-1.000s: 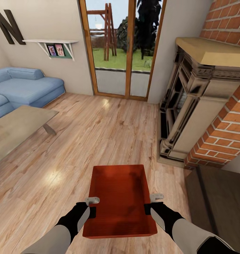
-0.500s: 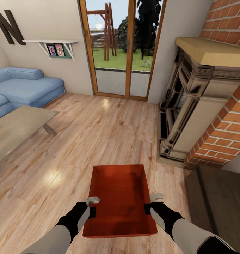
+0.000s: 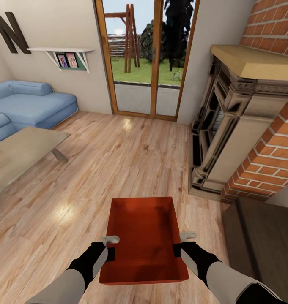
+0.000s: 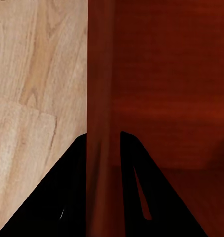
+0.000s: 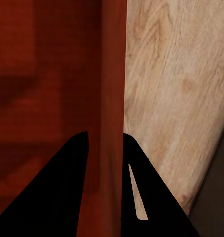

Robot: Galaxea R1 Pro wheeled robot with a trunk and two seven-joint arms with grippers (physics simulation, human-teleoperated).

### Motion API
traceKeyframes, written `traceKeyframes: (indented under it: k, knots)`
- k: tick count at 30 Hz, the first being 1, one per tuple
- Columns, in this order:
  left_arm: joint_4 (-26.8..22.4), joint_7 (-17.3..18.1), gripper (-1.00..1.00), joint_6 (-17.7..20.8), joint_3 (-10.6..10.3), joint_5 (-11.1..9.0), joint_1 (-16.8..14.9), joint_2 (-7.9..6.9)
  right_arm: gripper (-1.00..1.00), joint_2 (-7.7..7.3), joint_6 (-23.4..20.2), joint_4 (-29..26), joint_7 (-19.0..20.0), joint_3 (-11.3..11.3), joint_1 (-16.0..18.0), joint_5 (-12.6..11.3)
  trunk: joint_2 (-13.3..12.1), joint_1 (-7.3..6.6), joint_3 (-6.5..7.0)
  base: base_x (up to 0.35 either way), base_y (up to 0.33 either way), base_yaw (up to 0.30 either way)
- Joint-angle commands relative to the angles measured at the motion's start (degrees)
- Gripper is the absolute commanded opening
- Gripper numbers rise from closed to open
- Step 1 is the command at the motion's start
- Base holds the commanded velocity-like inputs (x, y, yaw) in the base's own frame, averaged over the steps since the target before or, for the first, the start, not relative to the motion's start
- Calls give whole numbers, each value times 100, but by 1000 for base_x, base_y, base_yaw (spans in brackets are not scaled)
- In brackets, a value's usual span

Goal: Move the two storage containers from the living room to the garage. In the garage, place one container on the floor and stack the other container on top of it (either order is fine).

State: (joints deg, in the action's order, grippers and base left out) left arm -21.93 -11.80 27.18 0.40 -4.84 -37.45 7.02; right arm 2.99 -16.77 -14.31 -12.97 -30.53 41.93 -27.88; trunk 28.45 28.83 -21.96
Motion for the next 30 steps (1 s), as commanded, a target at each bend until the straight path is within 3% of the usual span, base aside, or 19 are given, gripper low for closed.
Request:
traceKeyframes:
  k: [1,30]
  knots:
    - [110,-173,-100,50,-32,80,1,-25,-100,-3,182,-29,-38,-97,8,-15,8,2,-1,0,0,0]
    - [110,-173,-100,24,-35,80,1,-16,-100,17,174,-28,-39,-94,8,-16,8,2,258,0,0,0]
